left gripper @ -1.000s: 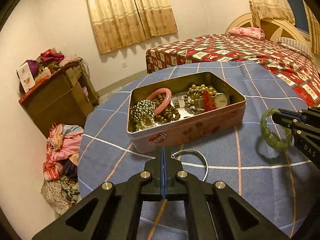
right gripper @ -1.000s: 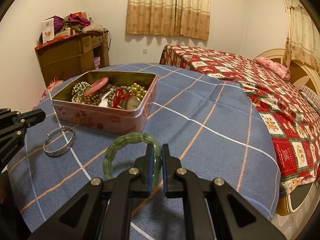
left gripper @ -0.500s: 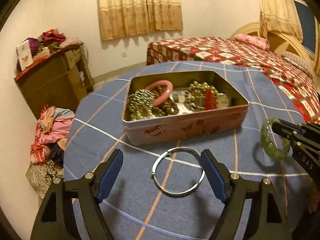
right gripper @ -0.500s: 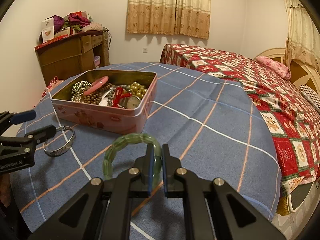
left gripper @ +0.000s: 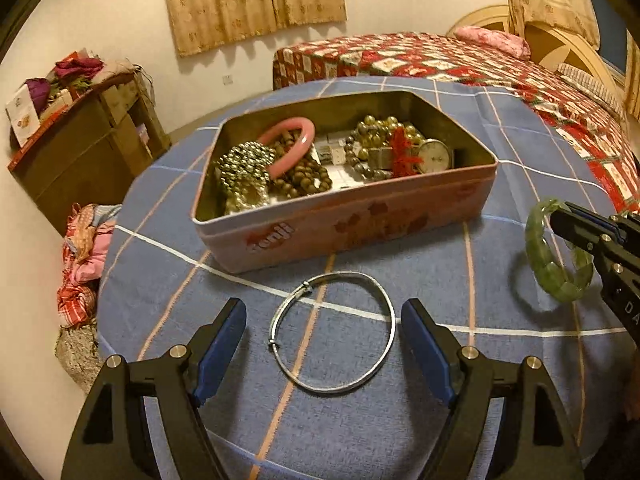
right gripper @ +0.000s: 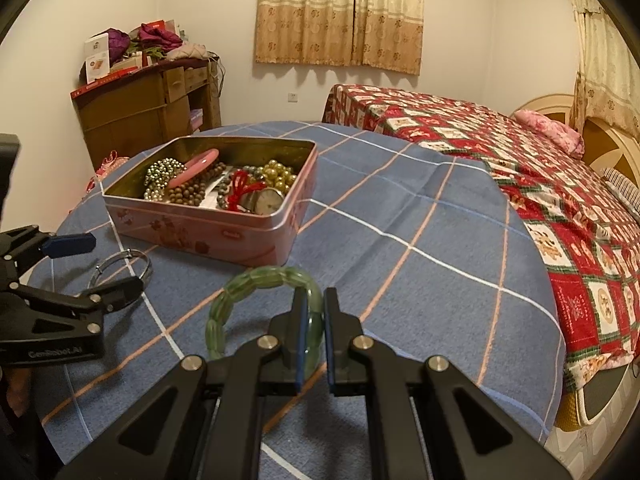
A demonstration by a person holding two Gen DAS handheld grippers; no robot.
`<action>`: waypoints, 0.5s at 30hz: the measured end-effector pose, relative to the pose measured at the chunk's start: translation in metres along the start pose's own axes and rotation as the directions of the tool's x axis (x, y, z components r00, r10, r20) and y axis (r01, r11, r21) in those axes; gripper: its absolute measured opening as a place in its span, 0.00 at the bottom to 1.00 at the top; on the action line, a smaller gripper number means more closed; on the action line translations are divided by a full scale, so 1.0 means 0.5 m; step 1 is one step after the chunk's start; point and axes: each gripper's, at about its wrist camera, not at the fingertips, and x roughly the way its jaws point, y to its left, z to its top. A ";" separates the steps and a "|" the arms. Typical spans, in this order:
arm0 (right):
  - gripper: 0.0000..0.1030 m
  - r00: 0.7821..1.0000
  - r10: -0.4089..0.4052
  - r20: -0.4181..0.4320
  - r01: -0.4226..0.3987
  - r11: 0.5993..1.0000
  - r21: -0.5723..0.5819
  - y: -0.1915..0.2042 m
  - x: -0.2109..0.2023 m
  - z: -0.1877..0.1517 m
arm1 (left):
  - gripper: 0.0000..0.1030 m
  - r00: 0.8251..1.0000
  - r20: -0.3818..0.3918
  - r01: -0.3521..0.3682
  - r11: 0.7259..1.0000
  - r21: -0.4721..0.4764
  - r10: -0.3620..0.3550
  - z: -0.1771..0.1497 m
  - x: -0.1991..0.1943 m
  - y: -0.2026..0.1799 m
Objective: Organize jewelry
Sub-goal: 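Grasp and lift the silver wire bangle with the left tool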
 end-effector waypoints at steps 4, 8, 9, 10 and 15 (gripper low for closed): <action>0.09 1.000 0.000 0.000 0.000 1.000 -0.002 0.001 0.000 0.000 | 0.78 0.999 -0.034 0.011 1.000 -0.014 -0.012 0.002 0.012 0.005; 0.09 1.000 0.000 0.000 0.000 1.000 -0.003 0.001 0.000 -0.001 | 0.78 0.997 -0.041 0.059 0.997 -0.048 -0.061 0.000 0.014 0.020; 0.09 1.000 -0.001 0.000 0.001 1.000 -0.003 0.001 0.000 -0.001 | 0.77 0.997 -0.038 0.066 0.997 -0.048 -0.068 -0.001 0.012 0.020; 0.09 1.000 -0.001 0.000 0.001 1.000 -0.003 0.001 0.001 0.000 | 0.72 0.997 -0.037 0.069 0.997 -0.043 -0.070 -0.002 0.011 0.017; 0.09 1.000 0.000 0.003 0.000 1.000 -0.002 0.002 0.000 0.000 | 0.65 0.998 -0.018 0.066 0.998 -0.011 -0.066 -0.005 0.004 0.007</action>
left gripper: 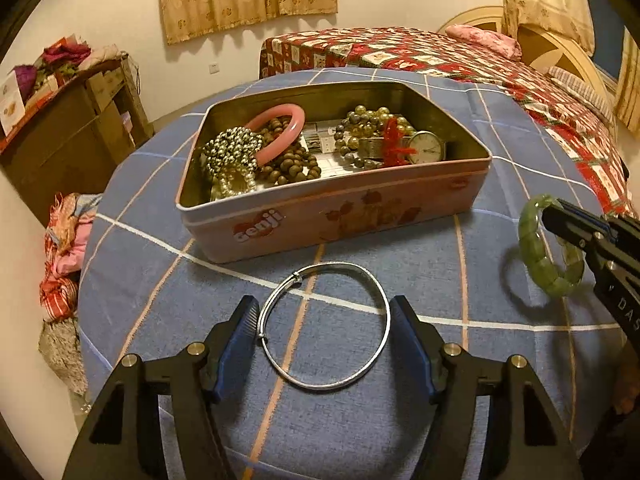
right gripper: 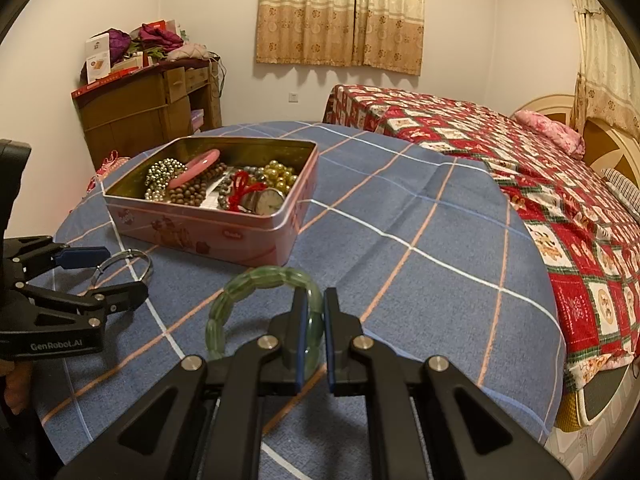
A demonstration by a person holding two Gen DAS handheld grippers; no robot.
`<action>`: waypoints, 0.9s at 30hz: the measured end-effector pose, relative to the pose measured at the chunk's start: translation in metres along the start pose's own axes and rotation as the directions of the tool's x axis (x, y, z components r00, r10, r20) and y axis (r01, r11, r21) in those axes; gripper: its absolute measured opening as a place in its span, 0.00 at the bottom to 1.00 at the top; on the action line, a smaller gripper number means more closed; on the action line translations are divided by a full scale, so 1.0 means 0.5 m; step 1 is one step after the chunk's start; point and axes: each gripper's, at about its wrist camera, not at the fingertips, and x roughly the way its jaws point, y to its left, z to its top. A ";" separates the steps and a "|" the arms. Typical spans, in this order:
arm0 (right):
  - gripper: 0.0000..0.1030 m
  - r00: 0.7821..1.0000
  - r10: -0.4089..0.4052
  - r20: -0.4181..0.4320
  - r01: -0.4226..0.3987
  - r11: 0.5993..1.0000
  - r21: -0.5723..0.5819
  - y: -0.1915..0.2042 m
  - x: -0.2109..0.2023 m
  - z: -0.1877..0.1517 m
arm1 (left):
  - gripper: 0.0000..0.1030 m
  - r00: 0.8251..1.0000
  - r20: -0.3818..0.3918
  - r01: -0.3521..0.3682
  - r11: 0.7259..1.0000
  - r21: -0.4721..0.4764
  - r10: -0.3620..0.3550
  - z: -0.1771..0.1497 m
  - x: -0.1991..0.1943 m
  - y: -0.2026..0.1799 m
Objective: Organize jewelry
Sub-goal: 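Grasp and lift the silver wire bangle with the left tool, then carry both bangles over the tin and open both tools to release them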
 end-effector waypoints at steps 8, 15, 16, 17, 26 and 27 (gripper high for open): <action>0.09 1.000 0.008 0.025 -0.008 1.000 0.007 -0.001 -0.007 0.002 | 0.65 0.998 0.056 -0.031 0.999 0.028 0.030 -0.015 -0.026 -0.008; 0.09 0.998 0.022 0.065 -0.023 1.000 0.009 -0.002 -0.026 0.008 | 0.65 0.980 0.175 -0.102 0.994 0.027 0.096 0.003 -0.089 0.000; 0.09 0.997 0.021 0.072 -0.021 1.000 0.006 -0.001 -0.030 0.011 | 0.65 0.977 0.187 -0.111 0.993 0.025 0.104 0.006 -0.097 0.002; 0.09 0.997 0.020 0.077 -0.021 1.000 0.004 0.001 -0.034 0.014 | 0.65 0.973 0.203 -0.121 0.992 0.022 0.114 0.010 -0.106 0.004; 0.09 0.990 -0.008 0.144 0.012 1.000 -0.022 0.015 -0.068 0.049 | 0.65 0.948 0.267 -0.165 0.985 -0.045 0.171 0.041 -0.143 0.030; 0.09 0.987 -0.028 0.159 0.033 0.999 -0.029 0.018 -0.071 0.055 | 0.65 0.945 0.270 -0.179 0.982 -0.054 0.187 0.045 -0.143 0.034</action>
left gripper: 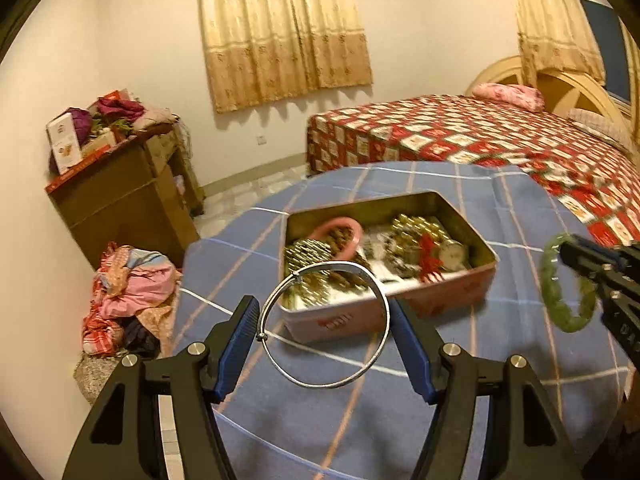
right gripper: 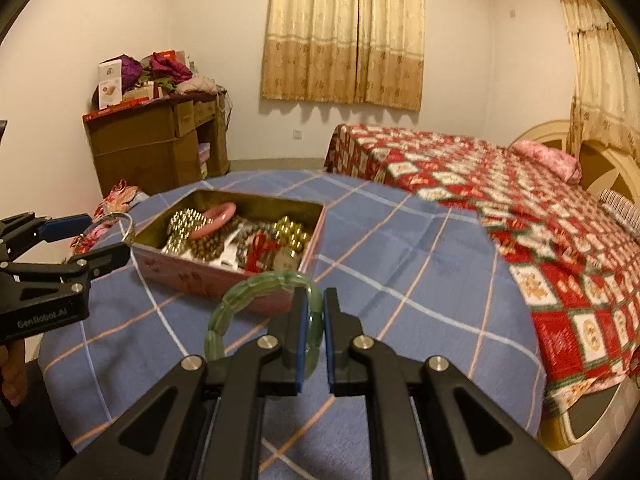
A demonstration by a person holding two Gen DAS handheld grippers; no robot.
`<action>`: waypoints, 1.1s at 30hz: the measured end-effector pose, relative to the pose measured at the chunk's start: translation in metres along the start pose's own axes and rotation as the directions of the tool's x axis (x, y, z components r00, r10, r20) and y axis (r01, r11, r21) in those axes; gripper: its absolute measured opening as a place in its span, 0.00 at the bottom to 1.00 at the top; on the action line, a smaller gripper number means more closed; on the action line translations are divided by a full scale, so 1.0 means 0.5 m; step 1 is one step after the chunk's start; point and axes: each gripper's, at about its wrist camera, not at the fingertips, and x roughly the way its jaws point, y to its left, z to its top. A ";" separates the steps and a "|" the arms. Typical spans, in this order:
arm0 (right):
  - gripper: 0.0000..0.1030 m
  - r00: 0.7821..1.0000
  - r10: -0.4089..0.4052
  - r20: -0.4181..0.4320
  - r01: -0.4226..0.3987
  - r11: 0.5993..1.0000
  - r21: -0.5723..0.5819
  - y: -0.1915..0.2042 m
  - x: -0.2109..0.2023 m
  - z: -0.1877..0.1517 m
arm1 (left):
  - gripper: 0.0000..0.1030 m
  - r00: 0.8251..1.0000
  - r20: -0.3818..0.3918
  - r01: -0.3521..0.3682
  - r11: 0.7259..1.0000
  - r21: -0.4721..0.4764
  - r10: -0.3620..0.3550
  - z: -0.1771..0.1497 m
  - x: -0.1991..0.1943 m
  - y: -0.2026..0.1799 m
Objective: Organize jewelry
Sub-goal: 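Carry both bangles over the tin and open both tools to release them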
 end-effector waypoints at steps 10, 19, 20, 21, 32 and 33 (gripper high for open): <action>0.09 0.998 -0.058 0.027 0.059 0.997 -0.054 0.015 0.018 0.043 | 0.65 1.000 0.019 -0.025 1.000 -0.014 0.025 0.038 0.016 0.013; 0.09 0.998 -0.060 0.035 0.062 0.995 -0.073 0.020 0.030 0.065 | 0.65 0.999 0.028 -0.039 0.999 -0.010 0.039 0.077 0.035 0.017; 0.09 0.998 -0.060 0.036 0.063 0.995 -0.075 0.020 0.032 0.069 | 0.65 0.999 0.031 -0.042 0.999 -0.009 0.042 0.082 0.037 0.017; 0.09 0.998 -0.060 0.037 0.062 0.995 -0.075 0.020 0.035 0.073 | 0.65 0.998 0.035 -0.045 0.999 -0.007 0.045 0.088 0.038 0.019; 0.09 0.997 -0.049 0.057 0.054 0.995 -0.080 0.029 0.055 0.117 | 0.65 0.997 0.041 -0.070 0.998 -0.009 0.070 0.119 0.066 0.030; 0.09 0.997 -0.049 0.059 0.054 0.995 -0.083 0.032 0.056 0.120 | 0.65 0.996 0.041 -0.073 0.997 -0.010 0.074 0.122 0.069 0.031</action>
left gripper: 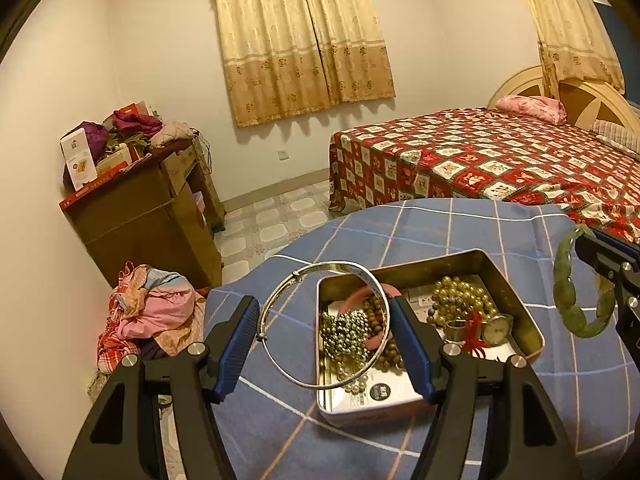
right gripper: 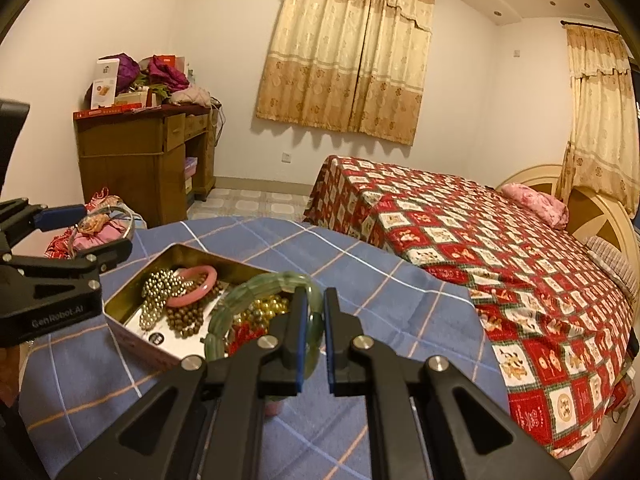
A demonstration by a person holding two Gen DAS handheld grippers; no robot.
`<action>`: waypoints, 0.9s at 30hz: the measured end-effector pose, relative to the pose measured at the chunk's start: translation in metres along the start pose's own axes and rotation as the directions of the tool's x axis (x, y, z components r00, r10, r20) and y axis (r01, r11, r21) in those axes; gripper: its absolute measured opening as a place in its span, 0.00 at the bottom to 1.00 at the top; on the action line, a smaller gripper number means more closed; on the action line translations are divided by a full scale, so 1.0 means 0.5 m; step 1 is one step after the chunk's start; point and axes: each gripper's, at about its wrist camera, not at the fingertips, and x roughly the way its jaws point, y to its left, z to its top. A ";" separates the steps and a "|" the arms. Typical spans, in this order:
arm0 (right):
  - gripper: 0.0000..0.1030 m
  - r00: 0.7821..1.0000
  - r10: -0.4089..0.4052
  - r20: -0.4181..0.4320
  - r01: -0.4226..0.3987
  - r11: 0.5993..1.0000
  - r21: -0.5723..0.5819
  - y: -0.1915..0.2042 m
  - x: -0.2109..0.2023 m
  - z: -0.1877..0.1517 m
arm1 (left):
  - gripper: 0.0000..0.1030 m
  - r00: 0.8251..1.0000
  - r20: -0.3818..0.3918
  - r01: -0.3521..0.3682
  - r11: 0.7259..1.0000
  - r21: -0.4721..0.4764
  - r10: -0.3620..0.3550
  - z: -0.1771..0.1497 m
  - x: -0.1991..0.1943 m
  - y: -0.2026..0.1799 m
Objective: Organize jewelry
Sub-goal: 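Carry both bangles over the tin and open both tools to release them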
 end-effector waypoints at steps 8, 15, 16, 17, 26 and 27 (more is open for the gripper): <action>0.09 1.000 0.010 0.008 -0.010 1.000 -0.027 0.023 0.018 0.029 | 0.65 1.000 -0.008 -0.002 1.000 0.008 0.002 0.015 0.025 -0.004; 0.09 1.000 0.015 -0.006 -0.015 0.999 -0.040 0.037 0.044 0.039 | 0.65 1.000 -0.023 -0.004 1.000 0.011 0.004 0.024 0.054 -0.007; 0.09 1.000 0.015 -0.009 -0.016 0.999 -0.043 0.038 0.048 0.040 | 0.65 1.000 -0.025 -0.005 1.000 0.013 0.005 0.024 0.057 -0.008; 0.09 1.000 0.015 -0.011 -0.016 0.999 -0.046 0.040 0.052 0.041 | 0.65 1.000 -0.028 -0.005 1.000 0.014 0.005 0.025 0.061 -0.009; 0.09 0.998 0.022 -0.053 -0.025 0.999 -0.048 0.049 0.096 0.035 | 0.65 0.999 -0.050 -0.009 1.000 0.020 0.010 0.021 0.093 -0.012; 0.09 0.998 0.023 -0.057 -0.026 0.999 -0.046 0.049 0.098 0.034 | 0.65 0.999 -0.053 -0.009 1.000 0.020 0.010 0.021 0.096 -0.012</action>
